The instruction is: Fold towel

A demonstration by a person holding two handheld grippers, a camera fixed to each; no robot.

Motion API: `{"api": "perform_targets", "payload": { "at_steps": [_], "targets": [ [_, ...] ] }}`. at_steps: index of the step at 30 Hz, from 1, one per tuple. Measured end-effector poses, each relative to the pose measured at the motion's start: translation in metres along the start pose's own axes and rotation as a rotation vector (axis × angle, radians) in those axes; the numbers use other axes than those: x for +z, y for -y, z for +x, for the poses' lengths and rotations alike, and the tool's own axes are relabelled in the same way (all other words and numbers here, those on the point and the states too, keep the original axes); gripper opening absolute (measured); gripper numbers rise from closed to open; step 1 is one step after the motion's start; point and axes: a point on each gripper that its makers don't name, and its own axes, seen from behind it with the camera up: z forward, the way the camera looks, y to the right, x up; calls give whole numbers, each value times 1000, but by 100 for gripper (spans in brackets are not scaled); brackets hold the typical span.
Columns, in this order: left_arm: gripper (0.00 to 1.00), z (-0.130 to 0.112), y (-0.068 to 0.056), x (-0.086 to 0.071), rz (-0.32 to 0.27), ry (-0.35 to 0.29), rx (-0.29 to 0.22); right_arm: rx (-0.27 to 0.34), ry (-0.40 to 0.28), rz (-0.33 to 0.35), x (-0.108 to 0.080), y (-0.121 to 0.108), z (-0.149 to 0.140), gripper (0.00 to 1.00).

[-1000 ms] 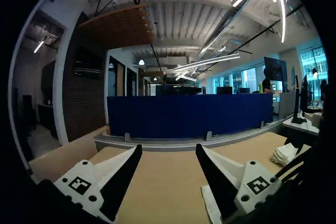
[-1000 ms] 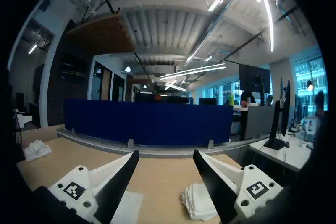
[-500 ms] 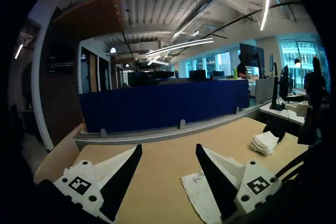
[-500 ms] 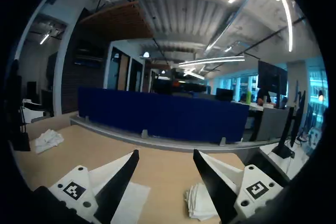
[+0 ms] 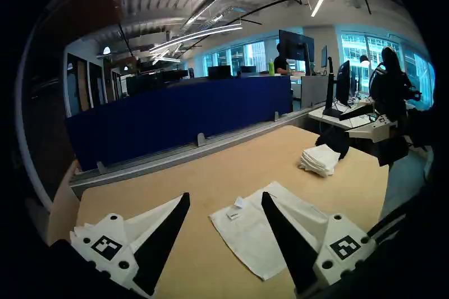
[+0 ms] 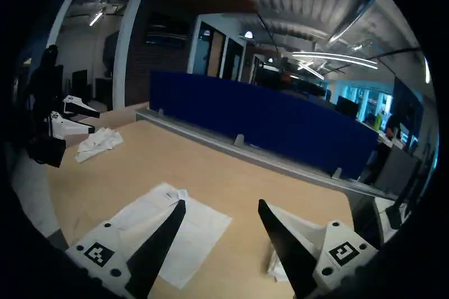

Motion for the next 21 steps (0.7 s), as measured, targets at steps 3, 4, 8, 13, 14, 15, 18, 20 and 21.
{"api": "perform_targets", "payload": {
  "at_steps": [3, 4, 8, 13, 14, 15, 18, 20, 21],
  "targets": [
    [95, -11, -5, 4, -17, 23, 8, -1, 18, 11, 4, 4, -9, 100],
    [95, -15, -7, 6, -22, 31, 9, -2, 25, 15, 6, 5, -13, 100],
    [95, -34, -12, 12, -44, 66, 8, -8, 54, 26, 12, 9, -28, 100],
    [95, -61, -20, 20, -73, 115, 4, -24, 100, 46, 21, 17, -54, 100],
    [95, -67, -22, 21, -79, 125, 3, -27, 110, 52, 23, 19, -59, 100],
    [95, -74, -24, 22, -86, 137, 3, -29, 121, 59, 25, 22, -65, 100],
    [95, -95, -30, 25, -104, 172, 7, -31, 149, 75, 29, 28, -82, 100],
    [95, -108, -34, 26, -116, 198, 10, -30, 164, 84, 32, 31, -92, 100],
    [95, -116, -37, 27, -123, 212, 12, -29, 172, 89, 33, 33, -98, 100]
  ]
}}
